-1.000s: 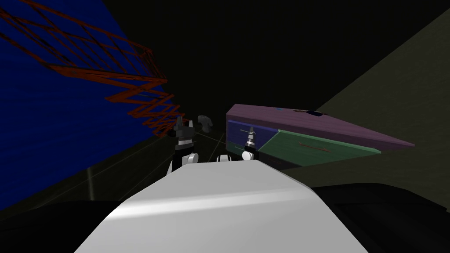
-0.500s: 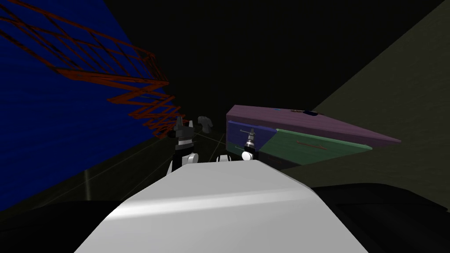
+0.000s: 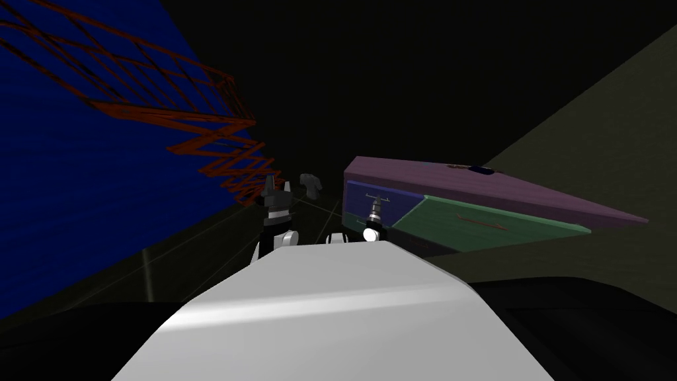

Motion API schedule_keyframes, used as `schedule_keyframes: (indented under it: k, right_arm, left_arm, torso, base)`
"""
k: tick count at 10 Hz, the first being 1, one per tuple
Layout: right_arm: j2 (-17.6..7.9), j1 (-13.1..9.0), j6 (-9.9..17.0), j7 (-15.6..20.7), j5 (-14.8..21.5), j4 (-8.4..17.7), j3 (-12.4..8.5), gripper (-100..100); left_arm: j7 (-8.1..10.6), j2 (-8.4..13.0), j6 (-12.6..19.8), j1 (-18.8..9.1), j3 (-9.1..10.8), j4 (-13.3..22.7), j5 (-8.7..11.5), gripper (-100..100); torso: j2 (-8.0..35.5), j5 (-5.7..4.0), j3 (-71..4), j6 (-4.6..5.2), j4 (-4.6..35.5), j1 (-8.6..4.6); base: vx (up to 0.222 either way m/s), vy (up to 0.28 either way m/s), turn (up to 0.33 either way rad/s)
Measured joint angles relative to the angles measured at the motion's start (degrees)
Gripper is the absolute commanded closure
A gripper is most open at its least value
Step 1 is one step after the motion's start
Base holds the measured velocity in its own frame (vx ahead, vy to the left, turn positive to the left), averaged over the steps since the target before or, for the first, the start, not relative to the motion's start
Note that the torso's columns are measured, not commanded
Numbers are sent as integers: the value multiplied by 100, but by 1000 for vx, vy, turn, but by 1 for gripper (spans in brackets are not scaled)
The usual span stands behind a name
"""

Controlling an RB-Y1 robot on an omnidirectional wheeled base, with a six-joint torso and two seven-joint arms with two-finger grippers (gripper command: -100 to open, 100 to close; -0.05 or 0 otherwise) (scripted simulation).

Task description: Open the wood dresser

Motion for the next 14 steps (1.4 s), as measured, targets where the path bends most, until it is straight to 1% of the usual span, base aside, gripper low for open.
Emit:
schedule_keyframes:
  k: [1,4,5,7,8,9,10,12,14]
  right_arm:
    - [-30,-7,34,-147,-117,62,57,-100]
    - [-153,-65,-39,-564,-330,240,162,-100]
    - [-157,-68,-44,-590,-337,247,164,-100]
    - [-84,-123,126,-381,-441,105,93,-100]
    - [-81,-126,144,-357,-445,97,91,100]
    - [-125,-89,82,-442,-402,145,116,100]
    - [-136,-124,40,-470,-379,102,104,100]
    - [-94,-130,93,-383,-401,33,110,100]
    - [-42,-80,177,-269,-436,-54,139,100]
  left_arm:
    - [0,0,0,1,0,0,0,0]
    - [0,0,0,0,1,1,0,0]
    - [0,1,0,0,1,1,0,0]
    - [0,1,0,1,2,0,0,0]
    - [0,1,0,0,1,0,0,0]
    - [0,0,0,-1,1,1,0,0]
    - [0,0,1,-1,0,1,0,0]
    - [0,0,1,-2,0,1,0,0]
    - [0,-1,1,-3,0,1,0,0]
  torso:
    - [53,13,29,28,32,-18]
    - [99,17,56,36,52,-27]
    - [91,17,51,36,50,-27]
    - [62,14,32,36,41,-37]
    - [79,18,42,36,45,-20]
    - [104,24,58,35,52,-1]
    - [71,-4,48,33,14,-27]
    - [85,3,51,36,28,-28]
    - [77,7,45,41,32,-32]
  base:
    - [19,43,-3]
    - [8,26,1]
    - [42,-23,-54]
    - [54,-43,-21]
    - [-31,22,59]
    - [-11,7,3]
    - [-124,54,-40]
    - [-185,77,-34]
    - [-156,70,-26]
